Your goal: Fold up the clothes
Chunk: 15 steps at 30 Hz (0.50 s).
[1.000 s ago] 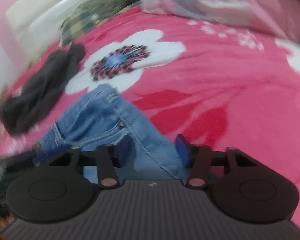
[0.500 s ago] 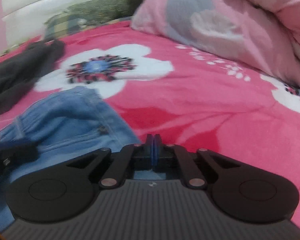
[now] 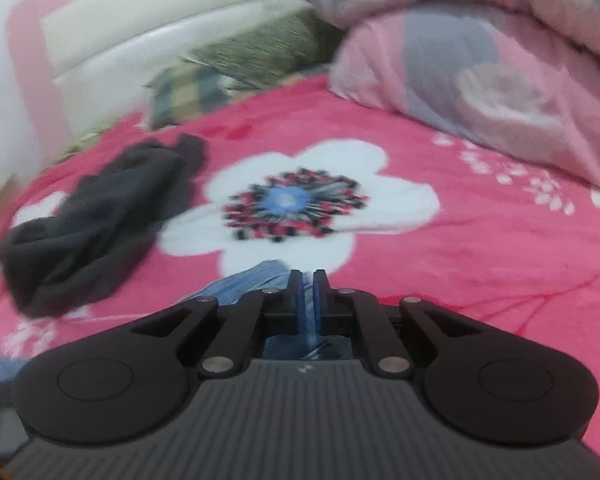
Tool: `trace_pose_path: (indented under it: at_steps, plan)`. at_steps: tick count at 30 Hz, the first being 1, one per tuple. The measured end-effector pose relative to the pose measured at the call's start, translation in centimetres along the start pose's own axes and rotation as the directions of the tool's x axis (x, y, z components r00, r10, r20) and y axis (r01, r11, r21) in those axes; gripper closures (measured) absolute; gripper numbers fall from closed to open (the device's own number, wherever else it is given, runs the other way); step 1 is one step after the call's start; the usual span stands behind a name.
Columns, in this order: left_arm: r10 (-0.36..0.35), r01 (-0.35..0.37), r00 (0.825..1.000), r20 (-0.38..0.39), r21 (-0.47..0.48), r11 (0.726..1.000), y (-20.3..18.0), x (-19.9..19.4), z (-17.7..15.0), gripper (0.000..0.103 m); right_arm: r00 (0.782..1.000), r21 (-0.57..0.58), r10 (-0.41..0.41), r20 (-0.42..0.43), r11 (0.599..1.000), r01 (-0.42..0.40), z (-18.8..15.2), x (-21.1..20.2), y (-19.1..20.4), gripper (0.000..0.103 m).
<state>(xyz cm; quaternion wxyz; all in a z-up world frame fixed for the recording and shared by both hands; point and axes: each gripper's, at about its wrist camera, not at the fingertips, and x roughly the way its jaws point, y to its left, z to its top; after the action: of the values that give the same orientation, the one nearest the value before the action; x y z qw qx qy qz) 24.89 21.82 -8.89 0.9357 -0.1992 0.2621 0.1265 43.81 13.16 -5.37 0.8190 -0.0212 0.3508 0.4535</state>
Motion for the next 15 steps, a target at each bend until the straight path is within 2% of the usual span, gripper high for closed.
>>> trace_pose_path:
  at_steps: [1,2,3,4,5,6,9,10,12,13,15]
  plan:
    - [0.002,-0.002,1.000,0.000,0.002,1.000,0.0,0.0,0.0,0.091,1.000,0.046,0.006,-0.003,0.999,-0.006,0.3,0.4,-0.7,0.088]
    - [0.002,-0.002,1.000,-0.001,0.002,1.000,0.0,0.0,0.0,0.091,1.000,0.097,0.021,-0.008,0.995,-0.020,0.6,0.7,-1.4,0.073]
    - [0.001,-0.001,1.000,-0.001,0.001,1.000,0.0,0.0,0.0,0.091,0.997,0.165,0.068,-0.020,0.984,-0.064,1.0,1.0,-2.3,0.065]
    - [0.001,-0.001,1.000,0.000,0.000,1.000,0.0,-0.1,0.0,0.091,0.993,0.227,0.115,-0.034,0.968,-0.104,1.3,1.4,-3.2,0.047]
    - [0.001,-0.001,1.000,0.000,0.000,1.000,0.0,-0.1,0.0,0.091,0.985,0.268,0.158,-0.068,0.954,-0.135,1.7,2.2,-3.6,0.036]
    - [0.001,-0.001,1.000,0.000,0.001,1.000,0.0,-0.1,0.0,0.091,0.973,0.307,0.202,-0.108,0.938,-0.161,2.0,3.1,-4.0,0.034]
    - [0.002,-0.002,1.000,0.001,0.004,1.000,-0.1,0.0,0.0,0.091,0.920,0.347,0.276,-0.280,0.922,-0.171,2.5,6.3,-3.9,0.035]
    - [0.003,-0.003,1.000,0.001,0.005,1.000,-0.1,0.0,0.0,0.091,0.914,0.304,0.258,-0.313,0.939,-0.161,2.7,6.7,-3.2,0.036]
    - [0.004,-0.004,1.000,0.001,0.007,1.000,-0.1,0.0,-0.1,0.091,0.904,0.220,0.247,-0.349,0.959,-0.177,3.0,6.7,-1.7,0.053]
    - [0.007,-0.007,1.000,0.003,0.010,1.000,-0.2,0.0,-0.1,0.091,0.900,0.184,0.247,-0.358,0.964,-0.192,3.1,6.5,-1.0,0.070]
    - [0.016,-0.016,1.000,0.012,0.018,1.000,-0.3,-0.2,-0.1,0.091,0.914,0.103,0.235,-0.331,0.972,-0.213,3.2,5.4,0.2,0.078]
